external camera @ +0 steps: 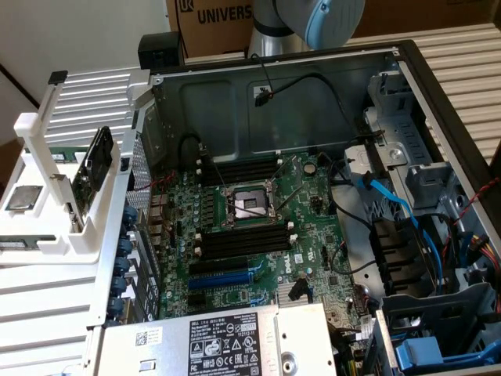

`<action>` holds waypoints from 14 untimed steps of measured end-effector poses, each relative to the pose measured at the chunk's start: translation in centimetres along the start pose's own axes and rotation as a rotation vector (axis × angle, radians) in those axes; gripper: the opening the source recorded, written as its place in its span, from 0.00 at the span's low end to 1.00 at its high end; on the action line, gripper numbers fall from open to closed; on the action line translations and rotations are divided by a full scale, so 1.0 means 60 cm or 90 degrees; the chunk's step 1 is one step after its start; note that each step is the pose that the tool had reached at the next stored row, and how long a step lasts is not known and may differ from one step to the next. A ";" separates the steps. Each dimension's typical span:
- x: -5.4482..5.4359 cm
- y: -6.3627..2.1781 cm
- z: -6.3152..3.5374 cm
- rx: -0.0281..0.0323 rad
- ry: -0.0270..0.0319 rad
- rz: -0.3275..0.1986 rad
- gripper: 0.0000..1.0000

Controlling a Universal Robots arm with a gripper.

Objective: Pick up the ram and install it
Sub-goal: 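Pick up the ram and move it above insertion slot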

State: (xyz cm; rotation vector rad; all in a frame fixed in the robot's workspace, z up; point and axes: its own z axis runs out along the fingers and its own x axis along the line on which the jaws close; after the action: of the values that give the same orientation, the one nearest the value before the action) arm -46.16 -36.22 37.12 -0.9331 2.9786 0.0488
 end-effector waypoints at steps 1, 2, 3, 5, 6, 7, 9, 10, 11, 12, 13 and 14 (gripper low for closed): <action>0.000 0.000 0.000 -0.0007 0.0006 -0.024 0.10; 0.000 0.000 0.000 -0.0013 0.0011 -0.047 0.10; 0.000 0.000 0.000 -0.0020 0.0017 -0.069 0.10; 0.000 0.000 0.000 -0.0029 0.0025 -0.104 0.10; 0.000 0.000 0.000 -0.0036 0.0031 -0.128 0.10; 0.000 0.000 0.000 -0.0040 0.0034 -0.139 0.10; 0.000 0.000 0.000 -0.0056 0.0047 -0.197 0.10; 0.000 0.000 0.000 -0.0059 0.0050 -0.208 0.10; 0.000 0.000 0.000 -0.0065 0.0055 -0.232 0.10; 0.000 0.000 0.000 -0.0069 0.0058 -0.244 0.10; 0.000 0.000 0.000 -0.0072 0.0061 -0.256 0.10; 0.000 0.000 0.000 -0.0076 0.0064 -0.267 0.10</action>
State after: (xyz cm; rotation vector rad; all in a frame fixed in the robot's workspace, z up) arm -46.16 -36.22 37.12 -1.5373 2.7245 0.0543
